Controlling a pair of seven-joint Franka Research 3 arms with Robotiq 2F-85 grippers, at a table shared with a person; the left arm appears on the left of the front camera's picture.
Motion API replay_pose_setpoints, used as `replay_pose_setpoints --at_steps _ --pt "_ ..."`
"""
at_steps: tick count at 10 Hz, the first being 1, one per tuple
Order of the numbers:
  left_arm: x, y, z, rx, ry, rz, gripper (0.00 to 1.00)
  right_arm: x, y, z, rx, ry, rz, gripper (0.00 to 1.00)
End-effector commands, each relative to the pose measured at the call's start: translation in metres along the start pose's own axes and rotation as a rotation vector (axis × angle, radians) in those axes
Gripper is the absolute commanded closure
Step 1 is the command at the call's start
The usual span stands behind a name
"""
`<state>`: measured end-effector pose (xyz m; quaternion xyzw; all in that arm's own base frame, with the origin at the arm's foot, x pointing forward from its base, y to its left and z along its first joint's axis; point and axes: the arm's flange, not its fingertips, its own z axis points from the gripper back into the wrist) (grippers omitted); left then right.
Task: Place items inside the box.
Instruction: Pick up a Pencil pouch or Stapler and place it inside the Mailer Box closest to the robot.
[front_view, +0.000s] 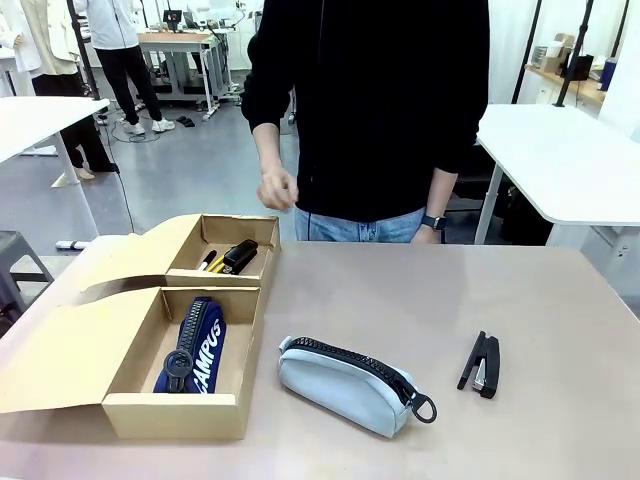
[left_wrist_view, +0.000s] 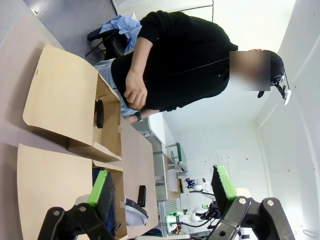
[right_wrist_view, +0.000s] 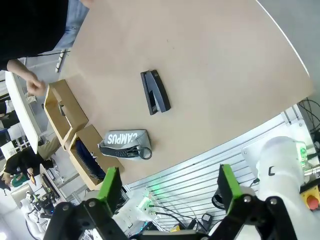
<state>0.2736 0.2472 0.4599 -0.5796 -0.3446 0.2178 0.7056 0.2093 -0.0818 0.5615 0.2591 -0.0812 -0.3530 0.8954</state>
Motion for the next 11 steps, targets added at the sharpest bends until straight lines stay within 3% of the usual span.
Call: replay_pose_setpoints --at_steps 1,6,8,9,10,11 --pt "0.001 -0.001 -0.002 -0.027 -0.012 -0.022 0.00 0.000 -0.002 0.000 -0.010 -0.001 -0.001 0.00" --pt "0.001 -0.001 -0.002 -0.027 -0.012 -0.022 0.00 0.000 0.000 0.000 0.000 0.000 0.000 0.00" --pt "0.001 -0.001 -0.002 -0.027 -0.012 -0.022 0.00 -0.009 0.079 -0.055 -0.262 0.098 0.150 0.00" --pt "0.001 -0.001 -0.002 -0.027 -0.012 -0.022 0.00 -0.023 0.109 -0.081 -0.349 0.134 0.218 0.00" --pt "0.001 -0.001 -0.002 -0.027 -0.012 -0.022 0.00 -0.036 0.137 -0.108 -0.399 0.105 0.282 0.00" --pt "0.001 -0.001 -0.002 -0.027 -0.012 -0.022 0.00 -0.064 0.162 -0.144 -0.456 0.147 0.435 0.00"
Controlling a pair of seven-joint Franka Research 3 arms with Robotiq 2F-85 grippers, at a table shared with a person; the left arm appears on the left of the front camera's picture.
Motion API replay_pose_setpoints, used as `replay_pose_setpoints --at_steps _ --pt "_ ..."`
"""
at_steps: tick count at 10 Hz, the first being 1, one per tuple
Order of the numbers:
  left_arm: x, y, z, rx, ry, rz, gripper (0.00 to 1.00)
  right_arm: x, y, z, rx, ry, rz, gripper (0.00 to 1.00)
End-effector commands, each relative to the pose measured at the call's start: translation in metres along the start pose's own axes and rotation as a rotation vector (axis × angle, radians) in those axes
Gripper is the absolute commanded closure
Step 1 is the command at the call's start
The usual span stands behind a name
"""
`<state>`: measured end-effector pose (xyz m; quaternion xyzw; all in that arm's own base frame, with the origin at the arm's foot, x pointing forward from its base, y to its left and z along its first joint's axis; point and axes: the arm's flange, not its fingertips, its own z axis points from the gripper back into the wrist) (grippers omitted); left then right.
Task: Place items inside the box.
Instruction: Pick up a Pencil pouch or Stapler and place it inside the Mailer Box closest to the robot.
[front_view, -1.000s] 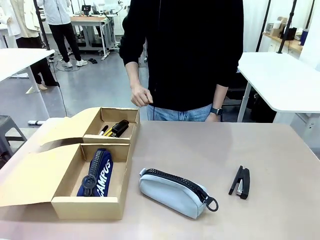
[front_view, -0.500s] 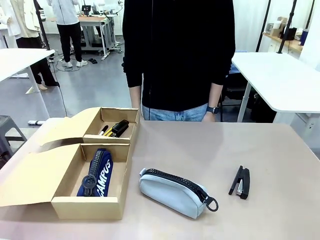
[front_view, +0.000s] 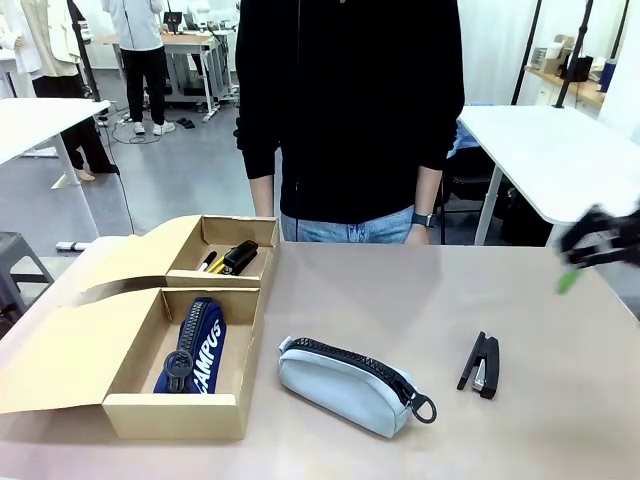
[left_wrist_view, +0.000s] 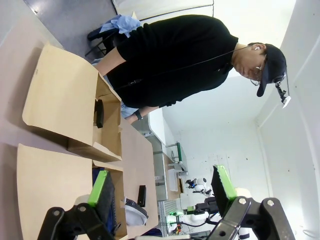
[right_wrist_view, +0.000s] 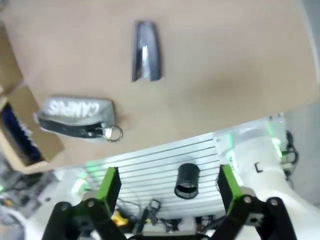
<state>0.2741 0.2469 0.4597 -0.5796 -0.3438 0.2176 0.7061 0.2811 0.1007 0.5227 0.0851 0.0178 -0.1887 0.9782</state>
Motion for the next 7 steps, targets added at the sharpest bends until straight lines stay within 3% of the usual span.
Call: replay_pose_setpoints --at_steps 1,2,3,4,5,7 --pt "0.001 -0.001 -0.001 -0.028 -0.013 -0.022 0.00 0.002 0.070 -0.033 -0.191 0.003 0.154 0.00" --pt "0.001 -0.001 -0.001 -0.028 -0.013 -0.022 0.00 -0.007 0.095 -0.049 -0.211 0.014 0.139 0.00" --pt "0.001 -0.001 -0.001 -0.028 -0.013 -0.022 0.00 -0.005 0.104 -0.057 -0.260 -0.053 0.127 0.00" --pt "0.001 -0.001 -0.001 -0.028 -0.013 -0.022 0.00 -0.011 0.106 -0.065 -0.234 -0.009 0.462 0.00" --pt "0.001 -0.001 -0.001 -0.028 -0.013 -0.022 0.00 -0.014 0.103 -0.068 -0.173 0.080 0.586 0.00" --pt "0.001 -0.001 -0.001 -0.028 -0.013 -0.022 0.00 0.003 0.080 -0.069 -0.150 0.082 0.481 0.00"
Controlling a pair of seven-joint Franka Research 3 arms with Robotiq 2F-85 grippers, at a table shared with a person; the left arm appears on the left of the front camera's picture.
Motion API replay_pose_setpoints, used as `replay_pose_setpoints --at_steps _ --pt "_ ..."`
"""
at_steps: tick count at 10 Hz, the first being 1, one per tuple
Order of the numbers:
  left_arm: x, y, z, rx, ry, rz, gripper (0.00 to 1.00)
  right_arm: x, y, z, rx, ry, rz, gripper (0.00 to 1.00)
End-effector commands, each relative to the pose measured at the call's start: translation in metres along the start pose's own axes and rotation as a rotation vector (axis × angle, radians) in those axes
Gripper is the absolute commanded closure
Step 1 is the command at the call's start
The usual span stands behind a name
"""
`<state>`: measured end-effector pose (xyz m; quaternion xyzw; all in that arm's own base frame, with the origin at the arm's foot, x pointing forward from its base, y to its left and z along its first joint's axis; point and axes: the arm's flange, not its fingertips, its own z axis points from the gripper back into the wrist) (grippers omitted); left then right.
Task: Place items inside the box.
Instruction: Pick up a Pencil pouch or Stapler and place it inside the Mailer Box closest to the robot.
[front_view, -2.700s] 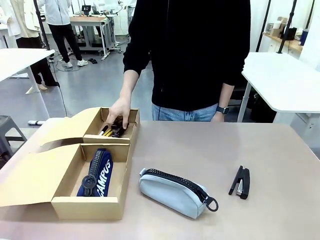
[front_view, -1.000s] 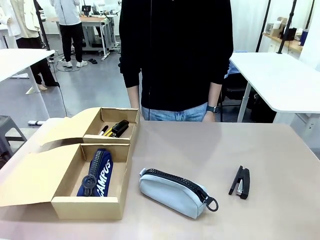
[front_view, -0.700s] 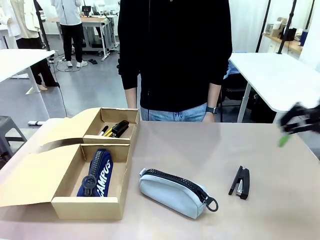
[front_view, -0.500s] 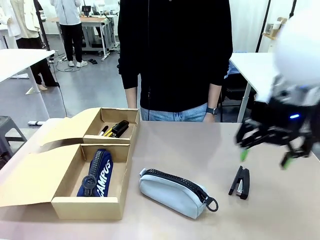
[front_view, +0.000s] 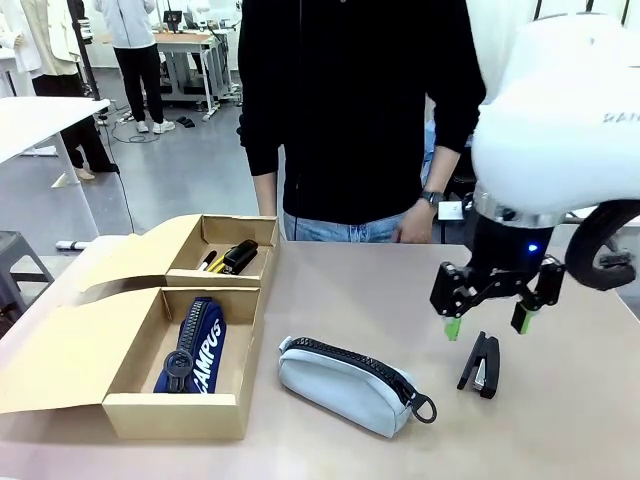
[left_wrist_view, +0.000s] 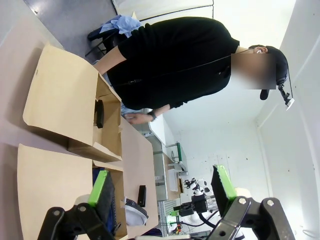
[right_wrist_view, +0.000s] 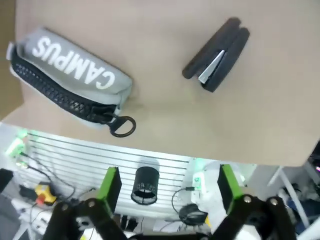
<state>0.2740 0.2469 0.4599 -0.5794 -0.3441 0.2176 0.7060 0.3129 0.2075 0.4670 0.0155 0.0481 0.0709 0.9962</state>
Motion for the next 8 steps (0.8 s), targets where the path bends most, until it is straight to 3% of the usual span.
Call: replay_pose_setpoints --at_steps 1,2,3,4,5,6,7,8 --pt "0.001 -0.001 -0.002 -0.028 -0.013 -0.022 0.00 -0.003 -0.034 0.000 0.011 -0.039 -0.092 0.00" --pt "0.001 -0.001 -0.002 -0.028 -0.013 -0.022 0.00 -0.002 -0.042 0.007 -0.013 -0.119 -0.172 0.00" --pt "0.001 -0.001 -0.002 -0.028 -0.013 -0.022 0.00 0.002 -0.019 0.001 0.019 0.000 -0.034 0.00" --pt "0.001 -0.001 -0.002 -0.028 -0.013 -0.022 0.00 0.002 -0.019 0.001 0.019 0.000 -0.034 0.00" --pt "0.001 -0.001 -0.002 -0.028 -0.013 -0.022 0.00 0.002 -0.039 0.006 0.031 -0.034 -0.087 0.00" --pt "0.001 -0.001 -0.002 -0.028 -0.013 -0.022 0.00 0.001 -0.060 0.013 -0.022 -0.109 -0.232 0.00" --pt "0.001 -0.001 -0.002 -0.028 -0.013 -0.022 0.00 -0.015 -0.109 0.040 0.200 -0.166 -0.378 0.00" --pt "0.001 -0.001 -0.002 -0.028 -0.013 -0.022 0.00 -0.037 -0.157 0.055 0.377 -0.192 -0.414 0.00"
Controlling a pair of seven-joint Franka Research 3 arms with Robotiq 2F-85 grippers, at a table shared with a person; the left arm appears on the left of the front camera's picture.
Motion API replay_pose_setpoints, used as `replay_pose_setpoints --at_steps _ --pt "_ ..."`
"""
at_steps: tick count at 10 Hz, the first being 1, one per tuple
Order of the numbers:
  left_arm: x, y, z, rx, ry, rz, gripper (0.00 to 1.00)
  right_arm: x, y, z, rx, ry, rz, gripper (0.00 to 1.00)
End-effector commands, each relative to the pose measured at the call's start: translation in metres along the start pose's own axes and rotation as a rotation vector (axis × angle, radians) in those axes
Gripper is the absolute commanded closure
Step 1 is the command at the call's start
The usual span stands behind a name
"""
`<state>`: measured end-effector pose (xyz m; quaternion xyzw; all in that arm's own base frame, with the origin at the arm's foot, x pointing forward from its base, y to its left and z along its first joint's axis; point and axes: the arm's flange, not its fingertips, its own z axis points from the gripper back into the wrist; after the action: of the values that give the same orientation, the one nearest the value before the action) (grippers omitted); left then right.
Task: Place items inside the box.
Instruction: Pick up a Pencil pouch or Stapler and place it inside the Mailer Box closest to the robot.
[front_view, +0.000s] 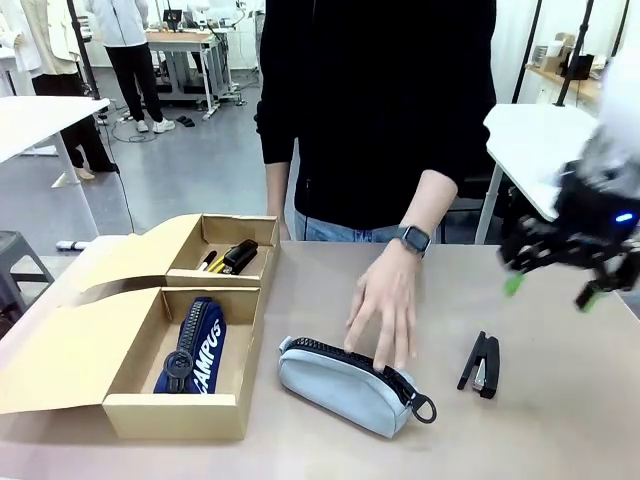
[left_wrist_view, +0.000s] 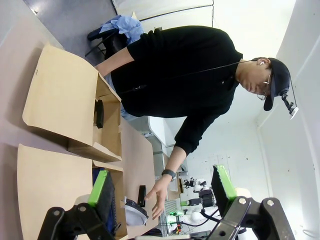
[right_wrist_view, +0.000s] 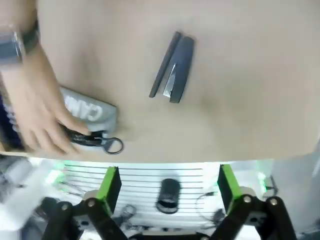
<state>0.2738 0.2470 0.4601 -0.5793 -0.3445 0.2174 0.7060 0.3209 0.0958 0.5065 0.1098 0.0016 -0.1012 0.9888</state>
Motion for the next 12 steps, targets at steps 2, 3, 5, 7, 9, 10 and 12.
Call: replay_pose_setpoints --at_steps 2,3,5,7,9,10,12 --pt "0.001 -0.001 -0.002 -0.028 -0.013 -0.021 0.00 -0.024 -0.141 0.052 0.472 -0.051 -0.112 0.00" --pt "0.001 -0.001 -0.002 -0.028 -0.013 -0.021 0.00 -0.031 -0.178 0.058 0.555 -0.082 -0.130 0.00" --pt "0.001 -0.001 -0.002 -0.028 -0.013 -0.021 0.00 -0.048 -0.235 0.053 0.697 -0.131 -0.187 0.00" --pt "0.001 -0.001 -0.002 -0.028 -0.013 -0.021 0.00 -0.060 -0.250 0.041 0.765 -0.169 -0.235 0.00" --pt "0.001 -0.001 -0.002 -0.028 -0.013 -0.021 0.00 -0.053 -0.254 0.074 0.704 -0.153 -0.228 0.00" --pt "0.001 -0.001 -0.002 -0.028 -0.013 -0.021 0.00 -0.053 -0.254 0.074 0.704 -0.153 -0.228 0.00" --pt "0.001 -0.001 -0.002 -0.028 -0.013 -0.021 0.00 -0.052 -0.248 0.069 0.674 -0.136 -0.216 0.00"
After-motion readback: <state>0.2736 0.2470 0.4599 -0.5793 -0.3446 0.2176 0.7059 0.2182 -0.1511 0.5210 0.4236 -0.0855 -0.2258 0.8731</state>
